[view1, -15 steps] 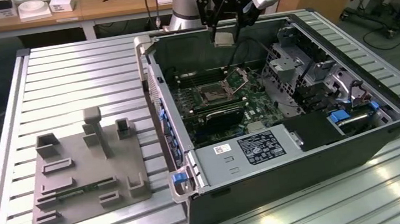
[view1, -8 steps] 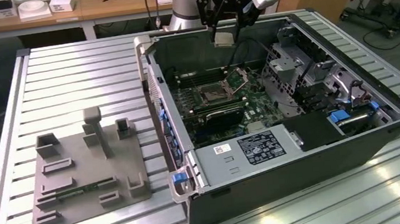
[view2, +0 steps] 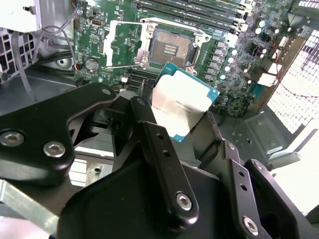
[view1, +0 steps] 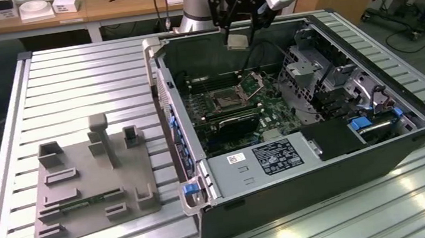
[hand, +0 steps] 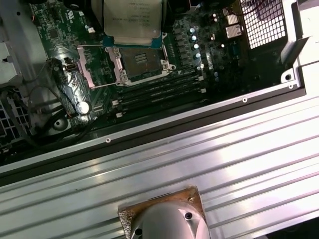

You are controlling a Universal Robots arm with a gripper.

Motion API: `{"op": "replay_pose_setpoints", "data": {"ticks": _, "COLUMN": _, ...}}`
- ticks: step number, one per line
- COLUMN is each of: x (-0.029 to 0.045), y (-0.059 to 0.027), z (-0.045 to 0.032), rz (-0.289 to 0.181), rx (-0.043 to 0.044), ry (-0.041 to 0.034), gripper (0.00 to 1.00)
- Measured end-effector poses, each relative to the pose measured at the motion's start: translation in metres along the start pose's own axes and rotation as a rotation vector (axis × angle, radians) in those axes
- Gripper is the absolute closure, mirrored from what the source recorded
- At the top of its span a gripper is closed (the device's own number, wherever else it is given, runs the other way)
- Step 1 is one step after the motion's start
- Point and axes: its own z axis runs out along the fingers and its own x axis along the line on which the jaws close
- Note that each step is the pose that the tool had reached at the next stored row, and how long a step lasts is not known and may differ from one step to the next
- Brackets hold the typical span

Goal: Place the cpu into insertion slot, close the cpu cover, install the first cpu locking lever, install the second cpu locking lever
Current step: 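Place the cpu into insertion slot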

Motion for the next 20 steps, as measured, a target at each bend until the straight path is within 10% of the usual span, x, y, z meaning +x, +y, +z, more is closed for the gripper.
{"op": "replay_pose_setpoints", "data": {"ticks": 20, "x": 0.0028, "y": -0.0009, "z": 0.0002, "rz": 0.059, "rx": -0.0012, "ry": -0.0054, "gripper": 0.45}}
